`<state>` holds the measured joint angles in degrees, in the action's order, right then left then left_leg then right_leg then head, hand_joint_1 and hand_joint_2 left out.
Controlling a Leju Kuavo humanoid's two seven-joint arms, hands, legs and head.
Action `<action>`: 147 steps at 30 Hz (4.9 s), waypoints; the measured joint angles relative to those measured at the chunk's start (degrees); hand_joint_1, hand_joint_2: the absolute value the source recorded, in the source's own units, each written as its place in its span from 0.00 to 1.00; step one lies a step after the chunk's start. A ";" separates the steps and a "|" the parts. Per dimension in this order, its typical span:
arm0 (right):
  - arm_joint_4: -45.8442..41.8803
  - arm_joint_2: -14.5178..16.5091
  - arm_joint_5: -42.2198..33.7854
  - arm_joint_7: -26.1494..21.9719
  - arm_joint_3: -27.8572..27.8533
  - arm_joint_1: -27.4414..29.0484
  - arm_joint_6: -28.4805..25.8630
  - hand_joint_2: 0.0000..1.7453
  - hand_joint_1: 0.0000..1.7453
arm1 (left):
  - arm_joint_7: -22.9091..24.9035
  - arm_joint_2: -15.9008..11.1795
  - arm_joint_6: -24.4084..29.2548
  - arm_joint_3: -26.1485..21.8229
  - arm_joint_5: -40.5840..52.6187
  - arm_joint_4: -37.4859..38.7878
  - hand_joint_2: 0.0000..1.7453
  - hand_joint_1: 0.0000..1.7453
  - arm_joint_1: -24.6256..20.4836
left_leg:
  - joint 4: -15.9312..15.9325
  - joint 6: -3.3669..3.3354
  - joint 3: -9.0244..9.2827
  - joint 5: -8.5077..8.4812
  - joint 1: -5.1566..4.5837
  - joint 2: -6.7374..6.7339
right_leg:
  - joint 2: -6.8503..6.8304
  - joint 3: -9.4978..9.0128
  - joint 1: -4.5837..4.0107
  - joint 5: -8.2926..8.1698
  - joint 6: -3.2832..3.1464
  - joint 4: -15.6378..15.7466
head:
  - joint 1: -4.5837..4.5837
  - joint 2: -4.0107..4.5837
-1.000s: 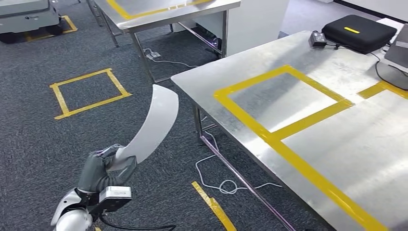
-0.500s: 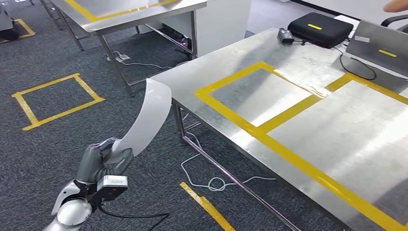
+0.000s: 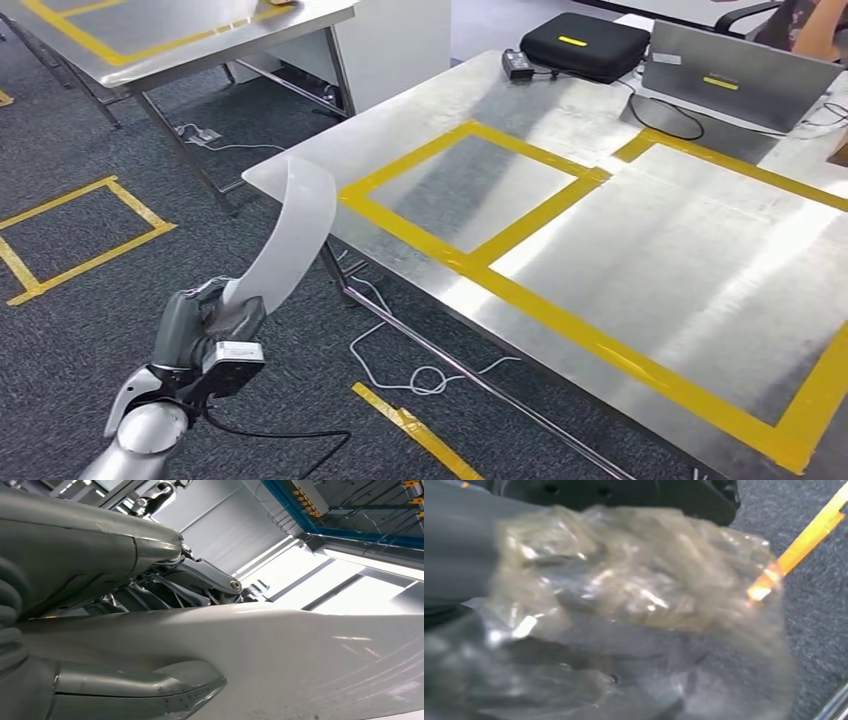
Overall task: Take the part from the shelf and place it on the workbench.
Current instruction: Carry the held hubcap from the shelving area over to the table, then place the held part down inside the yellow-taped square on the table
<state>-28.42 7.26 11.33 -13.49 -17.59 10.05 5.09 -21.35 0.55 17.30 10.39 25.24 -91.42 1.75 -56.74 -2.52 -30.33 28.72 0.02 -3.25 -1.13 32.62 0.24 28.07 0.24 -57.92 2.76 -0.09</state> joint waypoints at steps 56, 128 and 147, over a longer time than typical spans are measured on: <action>0.97 1.49 10.01 -3.32 -11.02 -2.04 3.45 0.00 0.00 | 0.17 -0.02 1.10 -2.20 -0.87 1.06 1.00 1.00 0.06 | 0.27 3.30 -0.18 -0.65 0.07 0.03 | -0.13 0.29 -0.03 -0.20 -0.31 -0.10 | -0.05 0.00; 5.79 2.03 19.56 -6.93 -19.03 -5.55 5.08 0.00 0.00 | -0.56 0.07 0.76 -3.20 -2.50 2.55 1.00 1.00 -1.22 | 0.07 0.07 1.14 0.85 -0.19 2.85 | 1.55 0.53 -0.20 0.20 -0.38 -0.44 | 0.80 0.00; 8.10 1.64 21.21 -7.99 -20.01 -6.67 5.29 0.00 0.00 | 0.19 0.12 -0.39 -2.66 -2.54 5.96 1.00 1.00 -4.08 | 0.95 4.44 3.55 2.11 1.35 -1.48 | -2.19 3.11 1.89 -0.73 3.28 -2.09 | -0.05 -0.01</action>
<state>-20.32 8.90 32.54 -21.47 -37.60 3.39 10.39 -21.17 0.67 16.91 7.73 22.70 -85.45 -2.33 -55.79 1.92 -26.78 30.83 1.37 -4.74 -3.32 35.73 2.13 27.34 3.52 -60.01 2.71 -0.09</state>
